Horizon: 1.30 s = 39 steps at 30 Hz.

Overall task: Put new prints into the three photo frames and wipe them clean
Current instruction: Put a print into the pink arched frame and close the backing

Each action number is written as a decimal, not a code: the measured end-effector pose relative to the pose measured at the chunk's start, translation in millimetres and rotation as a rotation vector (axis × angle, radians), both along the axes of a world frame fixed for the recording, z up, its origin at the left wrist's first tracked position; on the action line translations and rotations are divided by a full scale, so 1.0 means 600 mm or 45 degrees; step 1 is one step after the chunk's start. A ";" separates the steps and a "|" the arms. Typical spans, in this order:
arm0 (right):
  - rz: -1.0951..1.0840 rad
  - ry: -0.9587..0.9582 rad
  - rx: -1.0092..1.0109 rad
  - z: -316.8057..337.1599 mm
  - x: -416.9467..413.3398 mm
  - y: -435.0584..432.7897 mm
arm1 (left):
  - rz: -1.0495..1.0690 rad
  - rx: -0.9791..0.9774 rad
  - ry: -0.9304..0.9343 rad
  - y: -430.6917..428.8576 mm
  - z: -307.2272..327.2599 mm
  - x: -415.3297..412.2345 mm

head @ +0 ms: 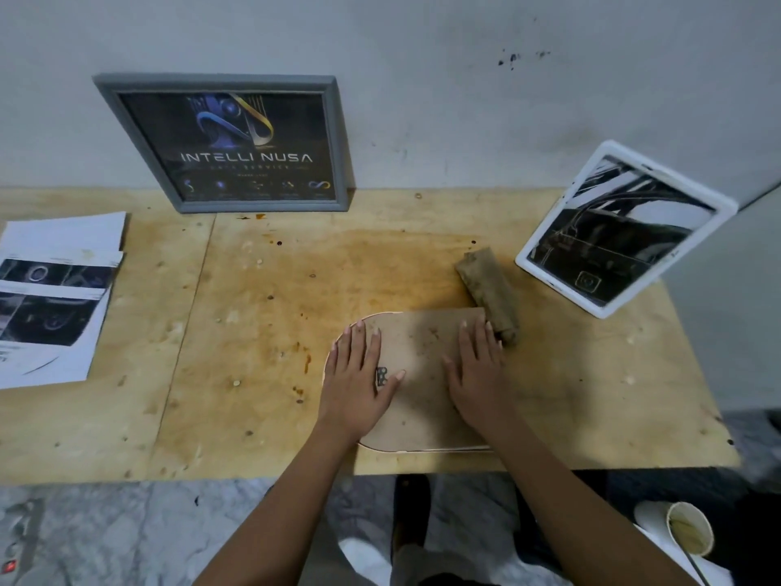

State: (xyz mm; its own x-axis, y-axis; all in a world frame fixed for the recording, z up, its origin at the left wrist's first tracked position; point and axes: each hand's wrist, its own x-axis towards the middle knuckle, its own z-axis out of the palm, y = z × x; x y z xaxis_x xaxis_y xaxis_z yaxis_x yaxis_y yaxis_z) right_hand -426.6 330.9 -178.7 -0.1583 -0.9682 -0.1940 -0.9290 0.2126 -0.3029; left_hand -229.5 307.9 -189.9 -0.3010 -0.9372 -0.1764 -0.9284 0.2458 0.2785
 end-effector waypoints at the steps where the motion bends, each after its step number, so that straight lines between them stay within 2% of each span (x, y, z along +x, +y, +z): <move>1: -0.004 -0.003 -0.014 -0.001 0.003 0.001 | 0.002 -0.010 0.003 0.000 0.001 0.000; 3: -0.064 -0.065 -0.049 -0.001 0.010 0.004 | 0.035 -0.028 0.021 0.001 0.005 -0.001; 11: -0.627 -0.564 -0.155 0.020 0.017 0.000 | 0.186 0.011 0.155 0.000 0.019 0.017; 15: -0.690 -0.683 -0.088 0.019 0.010 -0.013 | 0.202 0.066 0.270 -0.005 0.018 0.022; 18: -0.600 -0.600 -0.070 0.016 0.007 -0.012 | 0.208 0.076 0.313 -0.005 0.016 0.023; 24: -0.280 -0.271 -0.085 0.002 0.013 0.029 | 0.226 0.068 0.358 -0.006 0.010 0.023; 31: -0.152 0.073 -0.065 -0.023 0.026 0.046 | 0.150 0.061 0.197 0.001 0.007 0.019; 36: -0.102 0.183 -0.059 -0.024 0.032 0.047 | 0.118 0.078 0.137 -0.001 0.003 0.020; 39: -0.071 0.168 -0.057 -0.024 0.040 0.050 | 0.096 0.075 0.109 -0.002 0.000 0.021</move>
